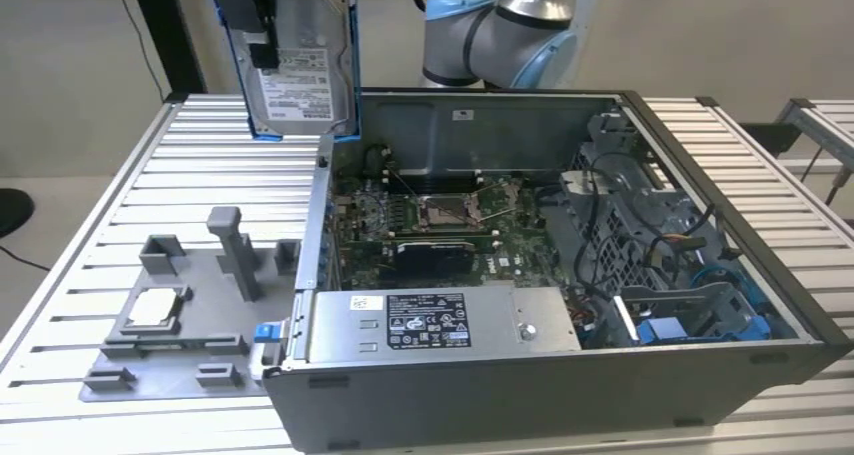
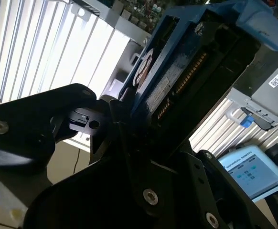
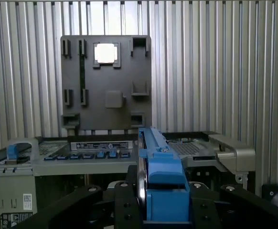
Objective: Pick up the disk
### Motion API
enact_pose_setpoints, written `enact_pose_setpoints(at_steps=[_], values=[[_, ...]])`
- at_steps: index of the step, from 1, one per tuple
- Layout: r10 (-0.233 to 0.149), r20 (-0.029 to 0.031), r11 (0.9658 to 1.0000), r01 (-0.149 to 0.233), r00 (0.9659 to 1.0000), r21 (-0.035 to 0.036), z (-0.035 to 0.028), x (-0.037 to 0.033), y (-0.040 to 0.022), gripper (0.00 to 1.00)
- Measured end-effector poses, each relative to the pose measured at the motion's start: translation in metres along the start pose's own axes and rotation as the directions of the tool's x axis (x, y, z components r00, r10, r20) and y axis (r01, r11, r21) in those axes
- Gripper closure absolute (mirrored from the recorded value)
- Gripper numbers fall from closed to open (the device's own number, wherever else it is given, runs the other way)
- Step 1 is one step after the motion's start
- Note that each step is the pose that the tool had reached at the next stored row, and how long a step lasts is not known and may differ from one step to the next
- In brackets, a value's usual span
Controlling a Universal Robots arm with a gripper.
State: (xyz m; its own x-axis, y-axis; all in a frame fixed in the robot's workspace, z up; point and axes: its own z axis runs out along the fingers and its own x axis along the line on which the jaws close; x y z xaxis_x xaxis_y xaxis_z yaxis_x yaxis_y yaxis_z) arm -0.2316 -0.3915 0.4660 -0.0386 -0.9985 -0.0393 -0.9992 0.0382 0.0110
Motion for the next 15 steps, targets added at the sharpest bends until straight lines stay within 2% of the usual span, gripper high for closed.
enact_pose_setpoints(at_steps=[7, 11, 15], values=[[0.0, -0.0001, 1.0, 0.0, 1.0, -0.0012, -0.0003, -0.0007, -0.0309, 1.0], [0.0, -0.0001, 1.0, 0.0, 1.0, -0.0013, -0.0003, 0.0009, -0.0423, 1.0], [0.0, -0.0001, 1.0, 0.0, 1.0, -0.0012, -0.0004, 0.0056, -0.0509, 1.0]])
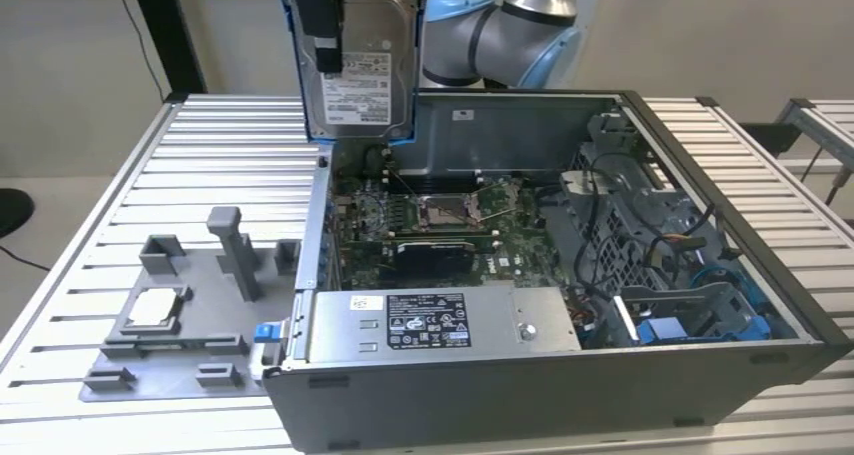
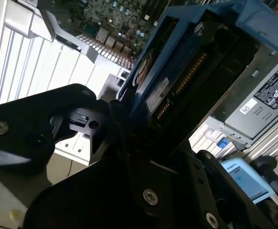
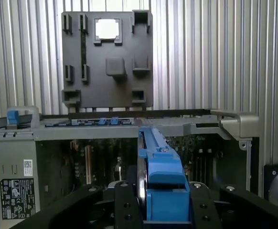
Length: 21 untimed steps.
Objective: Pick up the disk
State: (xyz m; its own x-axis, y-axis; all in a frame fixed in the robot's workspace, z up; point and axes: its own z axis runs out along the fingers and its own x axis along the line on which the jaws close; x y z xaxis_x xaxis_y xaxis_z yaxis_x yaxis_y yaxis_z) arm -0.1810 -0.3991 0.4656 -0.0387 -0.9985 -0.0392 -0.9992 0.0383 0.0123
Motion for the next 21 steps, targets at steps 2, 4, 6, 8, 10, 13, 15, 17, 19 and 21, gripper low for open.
enact_pose_setpoints(at_steps=[2, 4, 6, 8, 10, 13, 15, 17, 19, 21], values=[[0.0, -0.0001, 1.0, 0.0, 1.0, 0.0, -0.0001, 0.0031, -0.0033, 1.0], [0.0, 0.0, 1.0, 0.0, 1.0, 0.0, 0.0, 0.0064, -0.0066, 1.0], [0.0, 0.0, 1.0, 0.0, 1.0, 0.0, 0.0, 0.0099, -0.01, 1.0], [0.0, 0.0, 1.0, 0.0, 1.0, 0.0, -0.0001, 0.0137, -0.0133, 1.0], [0.0, 0.0, 1.0, 0.0, 1.0, 0.0, -0.0001, 0.0172, -0.0166, 1.0], [0.0, 0.0, 1.0, 0.0, 1.0, 0.0, -0.0001, 0.0223, -0.0226, 1.0], [0.0, 0.0, 1.0, 0.0, 1.0, 0.0, -0.0002, 0.0255, -0.027, 1.0], [0.0, -0.0001, 1.0, 0.0, 1.0, -0.0001, -0.0003, 0.0288, -0.0316, 1.0], [0.0, 0.0, 1.0, 0.0, 1.0, 0.0, -0.0003, 0.032, -0.0362, 1.0], [0.0, 0.0, 1.0, 0.0, 1.0, -0.0001, -0.0004, 0.0351, -0.0408, 1.0]])
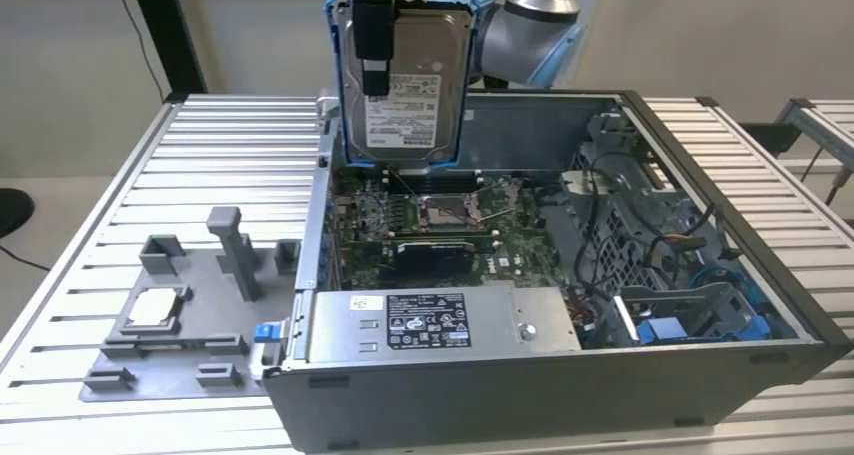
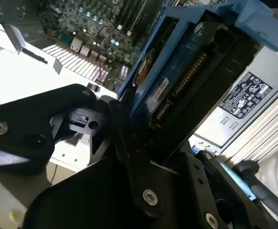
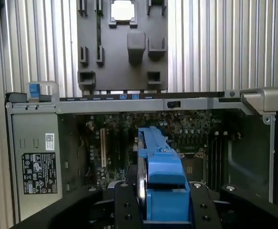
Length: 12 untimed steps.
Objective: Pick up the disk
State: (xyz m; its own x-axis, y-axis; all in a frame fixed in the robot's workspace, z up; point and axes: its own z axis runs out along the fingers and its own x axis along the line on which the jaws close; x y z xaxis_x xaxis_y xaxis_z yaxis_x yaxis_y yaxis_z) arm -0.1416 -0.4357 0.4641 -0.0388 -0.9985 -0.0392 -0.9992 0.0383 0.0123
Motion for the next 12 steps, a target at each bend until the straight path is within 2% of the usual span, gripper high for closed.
enact_pose_setpoints(at_steps=[6, 12], values=[[0.0, 0.0001, 1.0, 0.0, 1.0, 0.0, -0.0001, 0.01, -0.0133, 1.0], [0.0, 0.0, 1.0, 0.0, 1.0, 0.0, -0.0002, 0.0228, -0.0232, 1.0]])
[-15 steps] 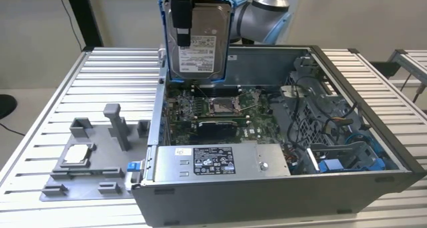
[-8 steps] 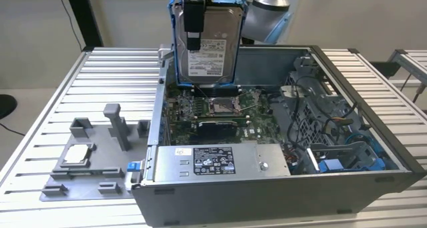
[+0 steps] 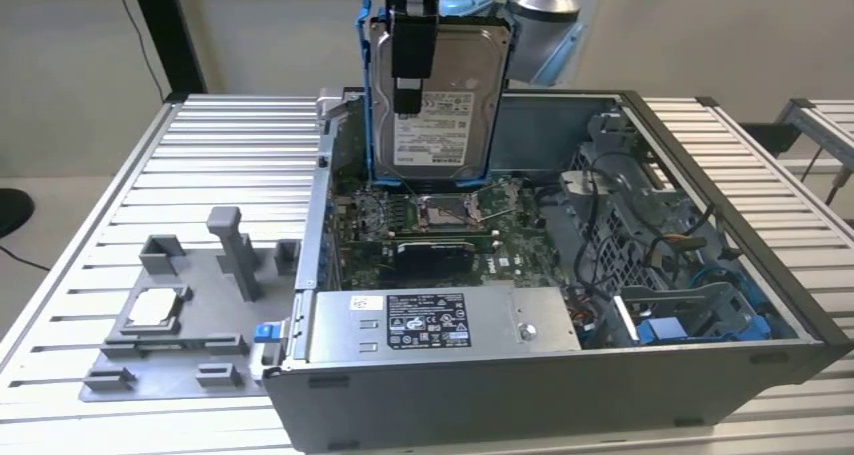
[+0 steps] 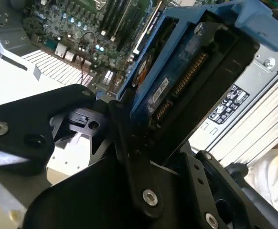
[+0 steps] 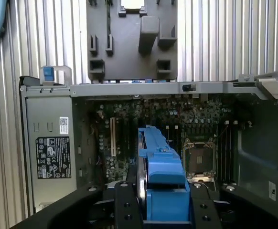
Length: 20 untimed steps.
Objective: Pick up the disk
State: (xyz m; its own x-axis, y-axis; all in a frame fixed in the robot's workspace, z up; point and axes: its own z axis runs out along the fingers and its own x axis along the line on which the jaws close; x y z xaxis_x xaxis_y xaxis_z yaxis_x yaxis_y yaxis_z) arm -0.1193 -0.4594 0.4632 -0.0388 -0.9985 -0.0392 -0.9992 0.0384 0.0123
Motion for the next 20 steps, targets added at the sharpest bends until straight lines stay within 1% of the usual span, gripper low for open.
enact_pose_setpoints(at_steps=[9, 20], values=[[0.0, 0.0, 1.0, 0.0, 1.0, 0.0, 0.0001, 0.0228, -0.0081, 1.0], [0.002, 0.0, 1.0, -0.002, 1.0, 0.0001, 0.0012, 0.0498, -0.0138, 1.0]])
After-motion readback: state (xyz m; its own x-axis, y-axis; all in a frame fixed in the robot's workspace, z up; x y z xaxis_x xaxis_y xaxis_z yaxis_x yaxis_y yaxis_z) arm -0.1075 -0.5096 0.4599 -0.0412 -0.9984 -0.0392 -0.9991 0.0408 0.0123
